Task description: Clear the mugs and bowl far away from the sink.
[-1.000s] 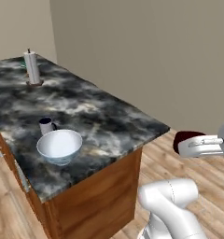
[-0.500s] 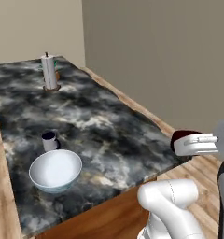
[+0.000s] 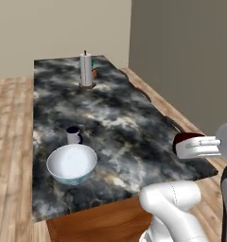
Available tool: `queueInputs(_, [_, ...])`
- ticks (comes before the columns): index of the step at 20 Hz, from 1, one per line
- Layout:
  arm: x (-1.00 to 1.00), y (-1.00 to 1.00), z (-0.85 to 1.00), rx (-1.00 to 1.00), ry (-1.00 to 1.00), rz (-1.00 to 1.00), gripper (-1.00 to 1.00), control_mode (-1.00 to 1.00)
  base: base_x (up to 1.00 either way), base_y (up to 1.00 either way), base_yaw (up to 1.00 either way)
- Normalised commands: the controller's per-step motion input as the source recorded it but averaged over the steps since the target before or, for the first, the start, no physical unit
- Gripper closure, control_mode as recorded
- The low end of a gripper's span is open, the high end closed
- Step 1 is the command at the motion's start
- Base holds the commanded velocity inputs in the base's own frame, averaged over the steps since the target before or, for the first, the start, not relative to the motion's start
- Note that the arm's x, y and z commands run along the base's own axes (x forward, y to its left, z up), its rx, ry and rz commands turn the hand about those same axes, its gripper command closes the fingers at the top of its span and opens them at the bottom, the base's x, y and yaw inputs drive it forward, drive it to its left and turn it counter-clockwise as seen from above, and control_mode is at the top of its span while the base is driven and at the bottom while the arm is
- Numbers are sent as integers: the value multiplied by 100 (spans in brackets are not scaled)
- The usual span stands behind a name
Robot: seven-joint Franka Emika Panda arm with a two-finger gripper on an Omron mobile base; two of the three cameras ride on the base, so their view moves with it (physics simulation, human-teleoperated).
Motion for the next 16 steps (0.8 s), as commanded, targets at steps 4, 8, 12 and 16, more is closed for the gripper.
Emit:
queueInputs(4, [0, 0, 0, 0, 0, 0, 100, 100, 60, -24, 45])
queueInputs(8, [0, 0, 0, 0, 0, 0, 100, 100, 54, -13, 40])
queueInputs(12, [0, 0, 0, 0, 0, 0, 100, 100, 54, -3, 24])
queueInputs(16, [59, -7, -36, 0, 8, 9, 100, -100, 0, 0, 0])
